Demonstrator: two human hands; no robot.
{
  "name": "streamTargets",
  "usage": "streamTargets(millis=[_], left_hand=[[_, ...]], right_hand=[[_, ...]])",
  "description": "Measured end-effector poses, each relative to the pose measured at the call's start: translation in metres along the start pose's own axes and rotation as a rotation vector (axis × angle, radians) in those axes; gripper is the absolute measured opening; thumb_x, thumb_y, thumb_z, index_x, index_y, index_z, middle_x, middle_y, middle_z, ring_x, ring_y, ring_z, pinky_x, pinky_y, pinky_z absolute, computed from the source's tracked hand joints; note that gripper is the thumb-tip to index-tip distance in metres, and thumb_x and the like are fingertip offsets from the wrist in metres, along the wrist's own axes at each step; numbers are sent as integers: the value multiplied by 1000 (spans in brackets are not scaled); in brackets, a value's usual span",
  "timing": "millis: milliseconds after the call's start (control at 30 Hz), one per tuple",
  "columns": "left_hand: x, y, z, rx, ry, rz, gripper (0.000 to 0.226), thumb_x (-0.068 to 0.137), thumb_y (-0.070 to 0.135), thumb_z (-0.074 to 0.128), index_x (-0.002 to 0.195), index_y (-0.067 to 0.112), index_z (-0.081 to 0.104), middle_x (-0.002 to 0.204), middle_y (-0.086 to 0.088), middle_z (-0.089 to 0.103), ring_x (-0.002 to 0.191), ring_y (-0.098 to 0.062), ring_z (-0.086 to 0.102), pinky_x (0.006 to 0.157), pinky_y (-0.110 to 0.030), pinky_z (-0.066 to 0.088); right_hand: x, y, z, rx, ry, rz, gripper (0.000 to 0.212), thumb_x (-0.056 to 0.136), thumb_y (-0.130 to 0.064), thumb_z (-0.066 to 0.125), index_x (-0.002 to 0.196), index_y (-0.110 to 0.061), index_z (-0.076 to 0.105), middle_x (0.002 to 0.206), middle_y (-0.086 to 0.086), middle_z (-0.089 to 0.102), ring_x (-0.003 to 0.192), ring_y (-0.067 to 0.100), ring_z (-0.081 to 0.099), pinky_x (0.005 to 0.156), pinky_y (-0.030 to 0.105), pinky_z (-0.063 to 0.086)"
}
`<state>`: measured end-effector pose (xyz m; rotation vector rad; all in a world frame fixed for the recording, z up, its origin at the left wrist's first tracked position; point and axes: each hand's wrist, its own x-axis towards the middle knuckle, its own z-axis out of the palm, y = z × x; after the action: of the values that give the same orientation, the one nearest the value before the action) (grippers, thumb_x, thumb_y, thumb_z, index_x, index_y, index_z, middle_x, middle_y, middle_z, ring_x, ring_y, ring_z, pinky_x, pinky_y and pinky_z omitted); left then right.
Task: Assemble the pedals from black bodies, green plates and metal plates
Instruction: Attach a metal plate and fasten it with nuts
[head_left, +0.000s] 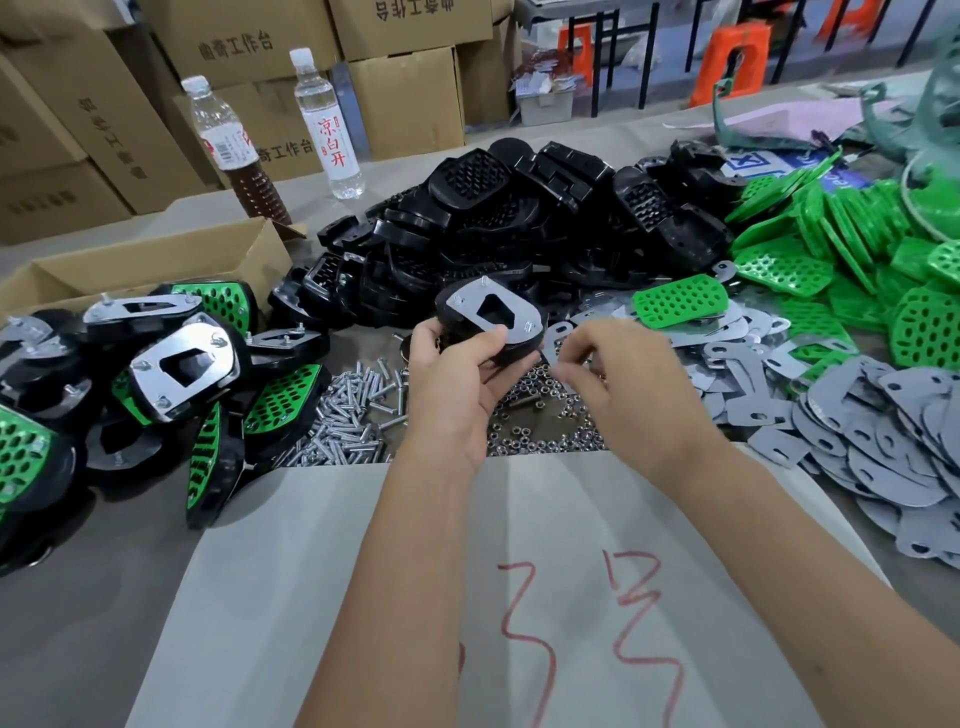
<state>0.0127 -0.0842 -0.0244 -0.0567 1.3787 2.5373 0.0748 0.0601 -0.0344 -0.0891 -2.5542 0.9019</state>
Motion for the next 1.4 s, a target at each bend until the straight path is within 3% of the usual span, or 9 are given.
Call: streamTargets(millis=[100,200,400,500,633,900,1067,1200,1400], left_hand=[[1,-3,0,32,-4,-17,37,95,-10,62,128,3,52,119,-26,72,96,-39,78,78,-39,66],[0,-6,1,105,-35,-14,39,95,-9,65,129,5,52,116,-24,74,97,-39,78,79,-39,65],[-2,-13,5,187,-117,5,40,92,-8,69,127,6,55,109,-22,77,99,-38,77,81,-43,65],[-2,-14,5,186,-133,-1,40,92,-8,68,127,6,55,109,-23,77,95,-35,78,81,-43,64],[-2,-15,4,191,-157,-11,40,93,-9,66,129,5,54,111,-24,76,95,-34,78,84,-45,64],[-3,-17,5,240,-156,3,38,93,-9,66,126,8,55,104,-23,78,89,-35,78,81,-44,65],[-1,-18,6,253,-157,-7,36,94,-11,63,124,7,56,105,-25,77,90,-36,78,81,-46,65],[-2,-17,6,239,-165,-28,34,95,-10,62,125,6,55,102,-22,79,87,-36,78,78,-42,65],[-2,-18,7,260,-164,-25,35,94,-10,63,124,7,57,103,-23,78,90,-37,78,82,-49,65]], right_hand=[[0,5,-9,200,204,31,5,94,-12,74,90,-10,72,77,-9,67,73,7,62,73,24,49],[-1,8,-11,313,274,19,4,92,-5,76,94,-8,76,81,-3,72,76,13,68,78,29,57],[-1,10,-8,307,269,-38,4,89,-9,80,91,-12,80,82,-7,76,75,7,69,78,30,58],[-1,12,-7,280,256,-93,4,88,-10,81,89,-13,80,80,-3,73,72,14,64,72,39,55],[-1,13,-8,240,249,-104,3,88,-12,81,88,-15,80,79,-3,72,71,16,62,70,39,52],[1,17,-10,89,211,-229,7,88,-10,82,84,-14,77,76,-4,66,74,14,56,71,21,44],[3,21,-15,99,157,-294,10,88,0,78,89,-10,80,82,2,69,81,21,62,72,40,52],[5,23,-19,128,125,-301,11,87,2,79,91,-9,81,84,3,71,81,22,66,72,42,55],[5,24,-17,165,158,-255,10,82,-16,87,79,-15,78,73,-4,66,69,14,57,64,26,46]])
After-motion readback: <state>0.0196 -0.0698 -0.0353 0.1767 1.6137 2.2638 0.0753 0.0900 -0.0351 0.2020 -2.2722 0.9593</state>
